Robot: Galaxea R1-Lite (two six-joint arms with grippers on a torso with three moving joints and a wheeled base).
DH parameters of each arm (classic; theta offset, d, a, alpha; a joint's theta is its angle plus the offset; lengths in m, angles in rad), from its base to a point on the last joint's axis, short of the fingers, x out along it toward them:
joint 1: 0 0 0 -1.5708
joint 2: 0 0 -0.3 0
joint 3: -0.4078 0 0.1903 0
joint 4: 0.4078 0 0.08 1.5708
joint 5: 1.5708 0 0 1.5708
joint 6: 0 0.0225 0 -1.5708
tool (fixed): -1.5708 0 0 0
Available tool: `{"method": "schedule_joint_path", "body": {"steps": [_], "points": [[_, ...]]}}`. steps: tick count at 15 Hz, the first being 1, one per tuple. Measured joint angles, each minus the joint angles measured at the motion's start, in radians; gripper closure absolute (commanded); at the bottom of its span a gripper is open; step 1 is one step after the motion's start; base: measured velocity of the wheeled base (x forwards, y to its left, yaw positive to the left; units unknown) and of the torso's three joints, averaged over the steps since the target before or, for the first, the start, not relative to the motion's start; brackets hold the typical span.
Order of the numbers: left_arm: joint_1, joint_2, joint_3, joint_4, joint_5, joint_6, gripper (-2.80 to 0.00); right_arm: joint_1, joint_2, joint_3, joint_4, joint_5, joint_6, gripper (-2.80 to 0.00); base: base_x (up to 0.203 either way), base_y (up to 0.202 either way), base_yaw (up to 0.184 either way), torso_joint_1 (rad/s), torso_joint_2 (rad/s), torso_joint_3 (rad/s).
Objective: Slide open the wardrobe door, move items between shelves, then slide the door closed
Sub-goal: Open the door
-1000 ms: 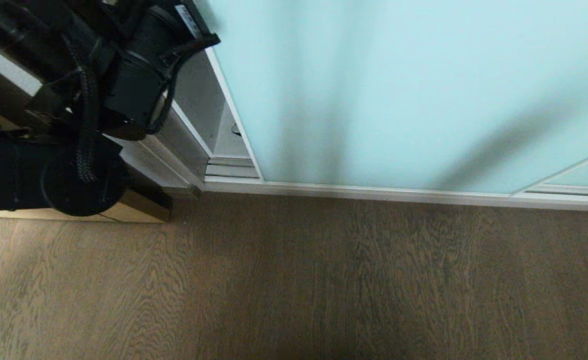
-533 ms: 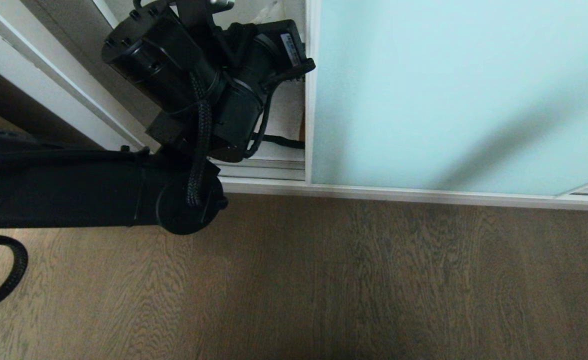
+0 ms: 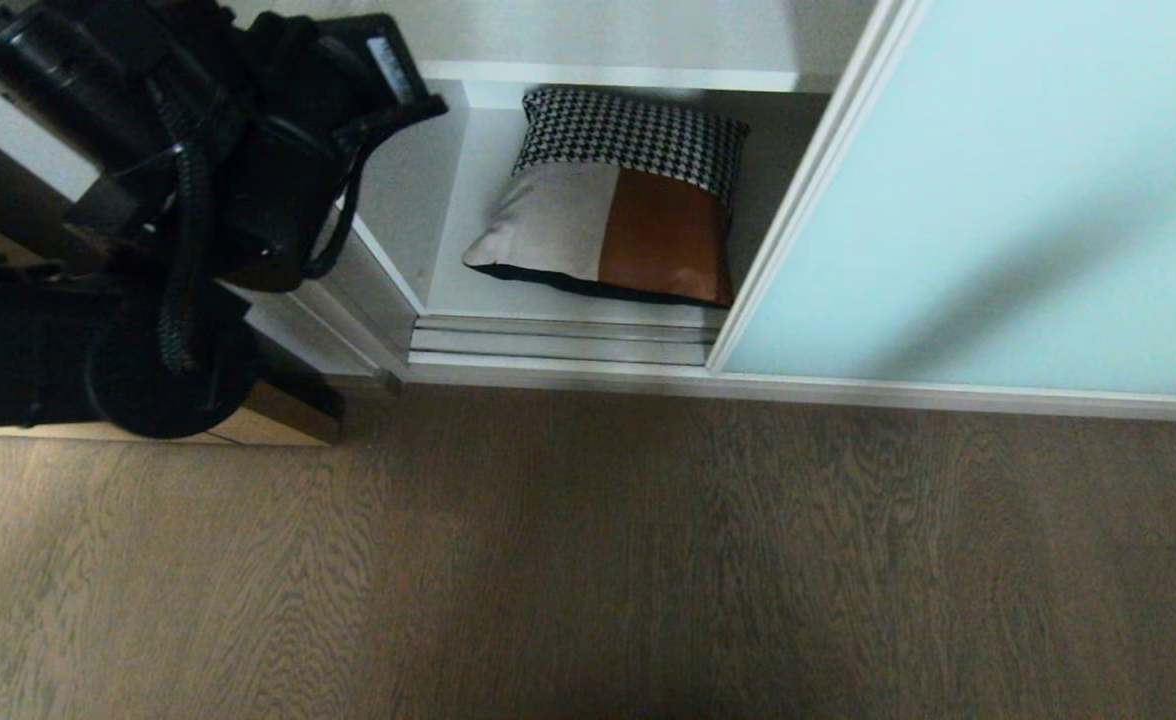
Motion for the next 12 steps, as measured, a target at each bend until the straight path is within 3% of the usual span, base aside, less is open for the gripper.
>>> {"method": "schedule_joint_path", "body": {"steps": [6, 12], "points": [[0.216, -0.486, 0.669, 0.010, 0.010, 0.057, 0.00, 0.000, 0.000, 0.000, 0.000, 0.000, 0.000, 0.00, 0.000, 0.000, 0.000, 0.000, 0.00, 0.000], [0.314, -1.014, 1.174, 0.030, 0.061, 0.031, 0.00, 0.000, 0.000, 0.000, 0.000, 0.000, 0.000, 0.00, 0.000, 0.000, 0.000, 0.000, 0.00, 0.000]]}}
